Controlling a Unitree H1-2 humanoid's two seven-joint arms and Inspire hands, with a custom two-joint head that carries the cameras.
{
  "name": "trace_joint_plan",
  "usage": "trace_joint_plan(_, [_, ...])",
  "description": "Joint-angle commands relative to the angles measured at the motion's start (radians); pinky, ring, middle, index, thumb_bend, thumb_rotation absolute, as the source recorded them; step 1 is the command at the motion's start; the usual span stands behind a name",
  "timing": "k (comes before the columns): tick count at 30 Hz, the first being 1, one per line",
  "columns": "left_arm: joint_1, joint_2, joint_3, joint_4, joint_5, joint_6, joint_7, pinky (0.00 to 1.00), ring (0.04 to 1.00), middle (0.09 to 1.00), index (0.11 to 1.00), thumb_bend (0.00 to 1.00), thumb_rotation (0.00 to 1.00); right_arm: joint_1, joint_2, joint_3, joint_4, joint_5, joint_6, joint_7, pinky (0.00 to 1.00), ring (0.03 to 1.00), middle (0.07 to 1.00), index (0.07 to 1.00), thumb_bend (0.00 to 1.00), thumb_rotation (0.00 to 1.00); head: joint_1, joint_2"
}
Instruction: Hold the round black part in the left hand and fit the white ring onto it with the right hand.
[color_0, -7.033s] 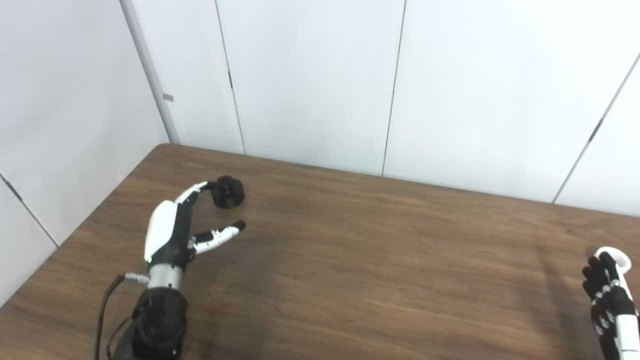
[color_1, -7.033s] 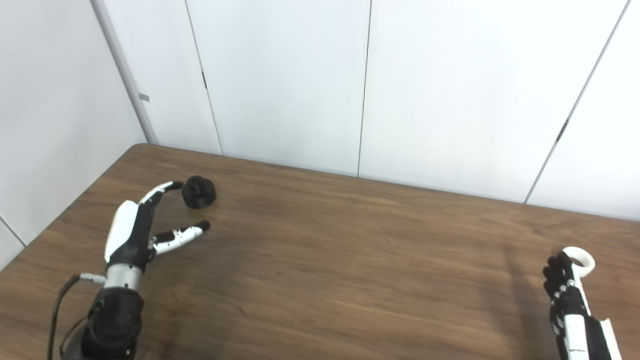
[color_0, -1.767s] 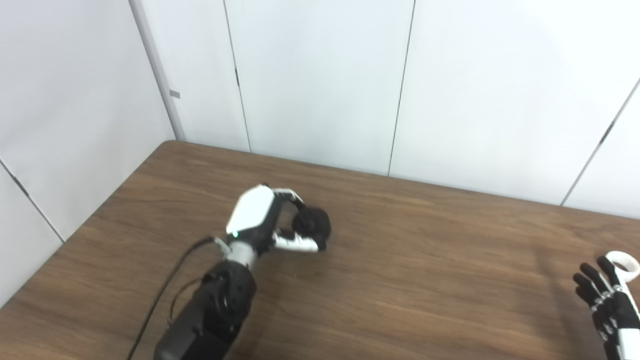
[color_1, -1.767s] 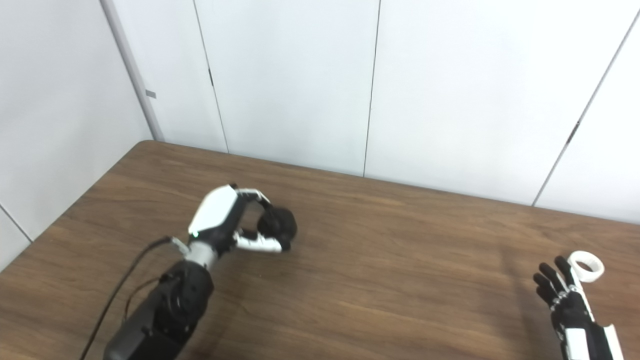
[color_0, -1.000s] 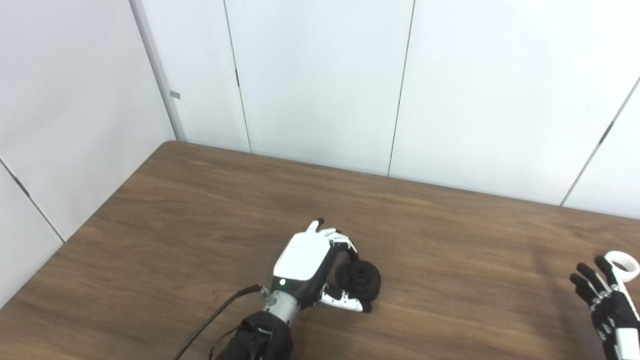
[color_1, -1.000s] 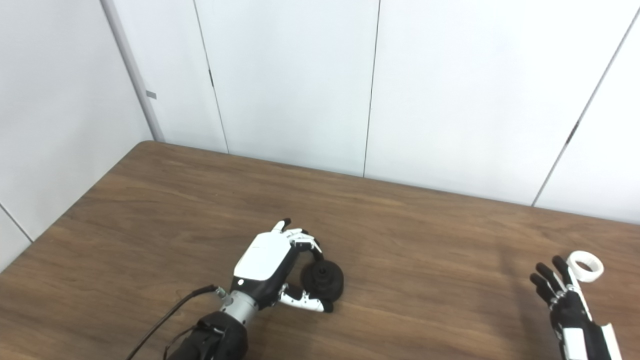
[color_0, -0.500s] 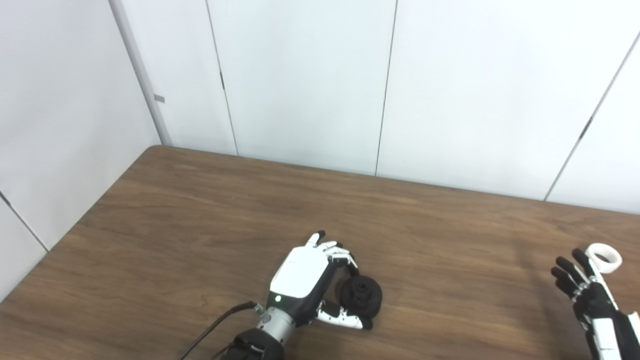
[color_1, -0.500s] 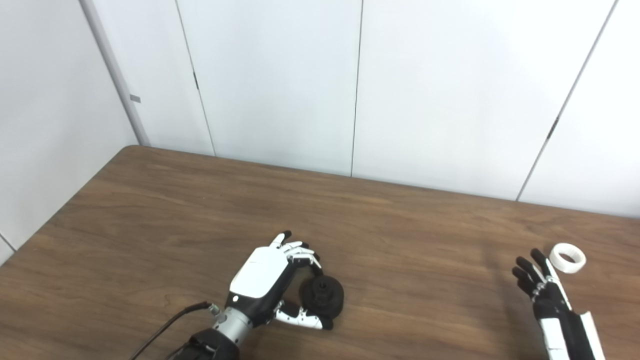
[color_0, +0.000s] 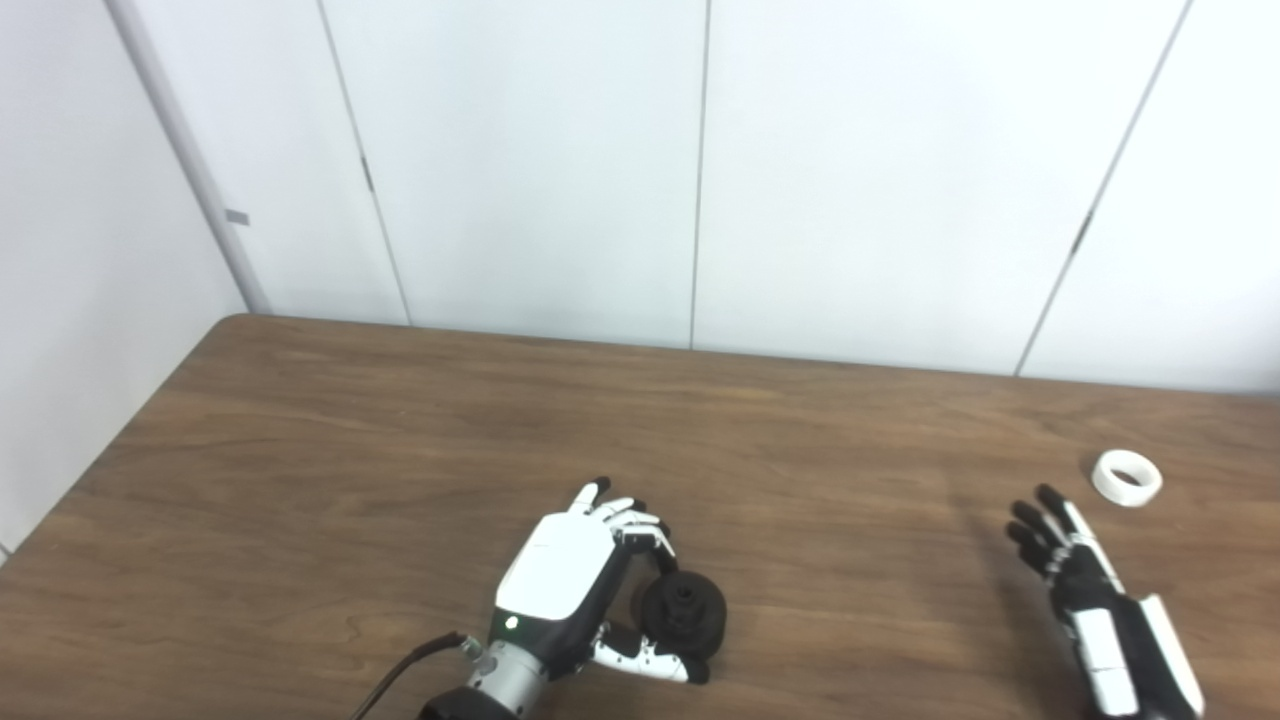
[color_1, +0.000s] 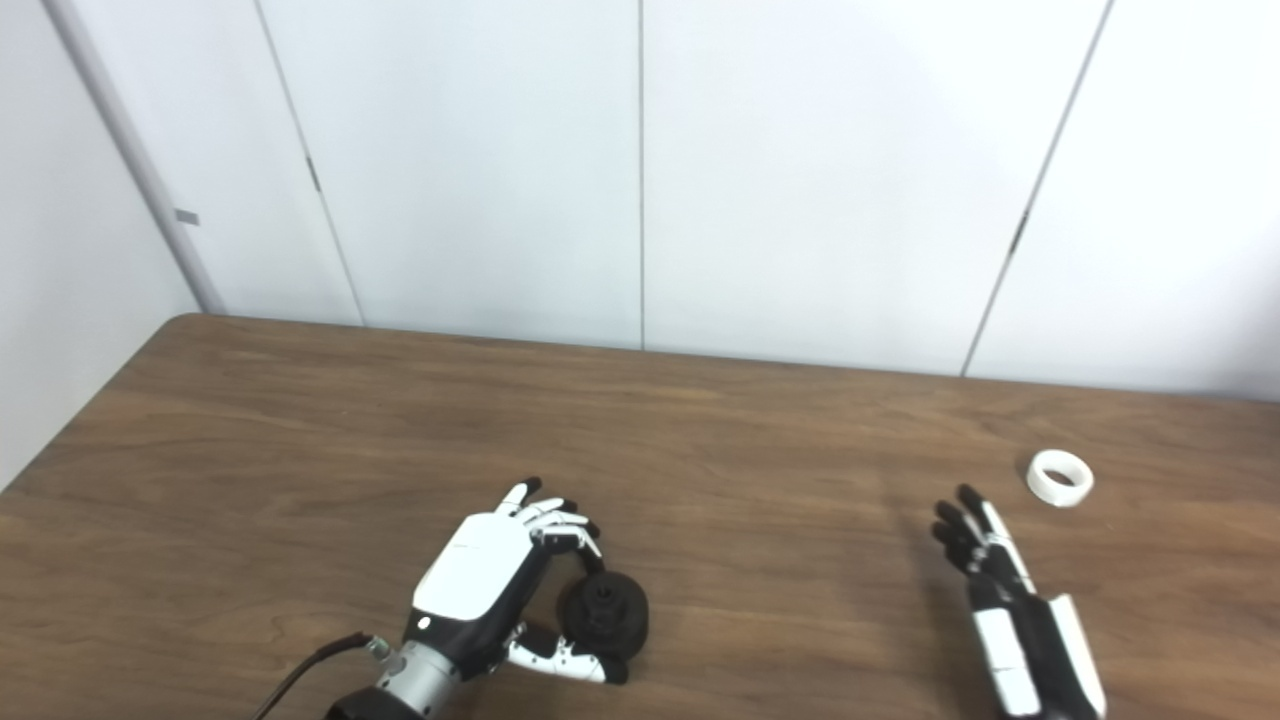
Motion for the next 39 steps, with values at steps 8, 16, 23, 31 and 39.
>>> trace_joint_plan(8, [-0.006,0.03,0.013,-0.031,0.01,-0.026,-0.031,1.0,0.862,0.756,0.484,0.52,0.06,0.059,0.07,0.039,-0.007,-0.04,0.071,-0.035,0.98,0.899,0.91,0.959,0.53,1.0,-0.052,0.046])
trace_joint_plan(16, [-0.003,0.032,0.025,-0.046,0.002,-0.028,-0.062,1.0,0.852,0.753,0.484,0.52,0.06,0.054,0.084,0.047,-0.03,-0.061,0.098,-0.04,1.0,0.912,0.915,0.966,0.52,1.0,-0.083,0.077])
trace_joint_plan(23, [0.001,0.022,0.025,-0.053,0.006,-0.023,-0.083,1.0,0.854,0.754,0.484,0.52,0.06,0.051,0.091,0.05,-0.046,-0.047,0.116,-0.048,1.0,0.909,0.912,0.967,0.56,1.0,-0.096,0.095])
trace_joint_plan(31, [0.002,0.022,0.019,-0.041,0.017,-0.039,-0.07,1.0,0.858,0.753,0.484,0.52,0.06,0.044,0.098,0.055,-0.052,-0.049,0.121,-0.061,0.98,0.901,0.91,0.964,0.55,1.0,-0.115,0.108])
trace_joint_plan(39, [0.001,0.029,0.01,-0.022,0.016,-0.061,-0.057,1.0,0.855,0.752,0.484,0.52,0.06,0.029,0.103,0.05,-0.1,-0.048,0.156,-0.071,1.0,0.924,0.925,0.975,0.49,1.0,-0.133,0.116])
